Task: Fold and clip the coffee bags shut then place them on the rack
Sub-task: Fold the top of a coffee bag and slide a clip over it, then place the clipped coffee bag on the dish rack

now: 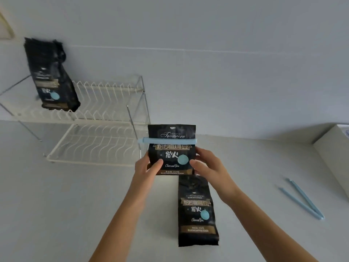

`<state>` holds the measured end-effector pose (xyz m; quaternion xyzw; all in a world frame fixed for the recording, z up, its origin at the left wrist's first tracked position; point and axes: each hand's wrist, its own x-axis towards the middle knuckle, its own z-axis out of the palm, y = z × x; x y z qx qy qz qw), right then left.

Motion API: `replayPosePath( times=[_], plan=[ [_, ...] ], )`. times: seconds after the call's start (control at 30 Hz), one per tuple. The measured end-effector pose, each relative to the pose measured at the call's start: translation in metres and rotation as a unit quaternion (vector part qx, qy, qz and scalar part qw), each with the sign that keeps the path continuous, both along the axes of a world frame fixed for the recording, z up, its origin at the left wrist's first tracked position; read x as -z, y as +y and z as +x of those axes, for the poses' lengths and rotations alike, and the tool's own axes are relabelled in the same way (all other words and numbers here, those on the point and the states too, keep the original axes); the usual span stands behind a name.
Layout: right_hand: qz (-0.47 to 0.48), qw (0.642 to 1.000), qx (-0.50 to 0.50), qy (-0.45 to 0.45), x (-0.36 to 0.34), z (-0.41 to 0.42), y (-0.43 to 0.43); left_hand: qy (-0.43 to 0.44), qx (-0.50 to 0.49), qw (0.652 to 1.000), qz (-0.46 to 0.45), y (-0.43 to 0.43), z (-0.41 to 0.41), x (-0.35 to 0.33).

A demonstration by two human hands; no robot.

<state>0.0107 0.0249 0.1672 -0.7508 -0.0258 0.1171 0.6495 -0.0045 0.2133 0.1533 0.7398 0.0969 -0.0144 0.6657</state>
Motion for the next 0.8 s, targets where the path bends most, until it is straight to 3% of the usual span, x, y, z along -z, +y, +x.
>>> replayPosePath(
  times=[0.2,0.47,0.8],
  plan=[
    [0.059,0.996,-0.046,-0.049,-0.047,0.031,0.114,-0.074,-0.065,0.995,0.007,0.114,0.010,-0.050],
    [0.078,0.988,-0.052,-0.123,-0.091,0.091,0.221,-0.160,-0.055,0.985,-0.015,0.212,0.076,-0.092],
    [0.028,0.997,-0.052,-0.054,-0.077,0.186,0.299,-0.123,-0.010,0.992,-0.033,0.275,0.180,-0.074]
  ],
)
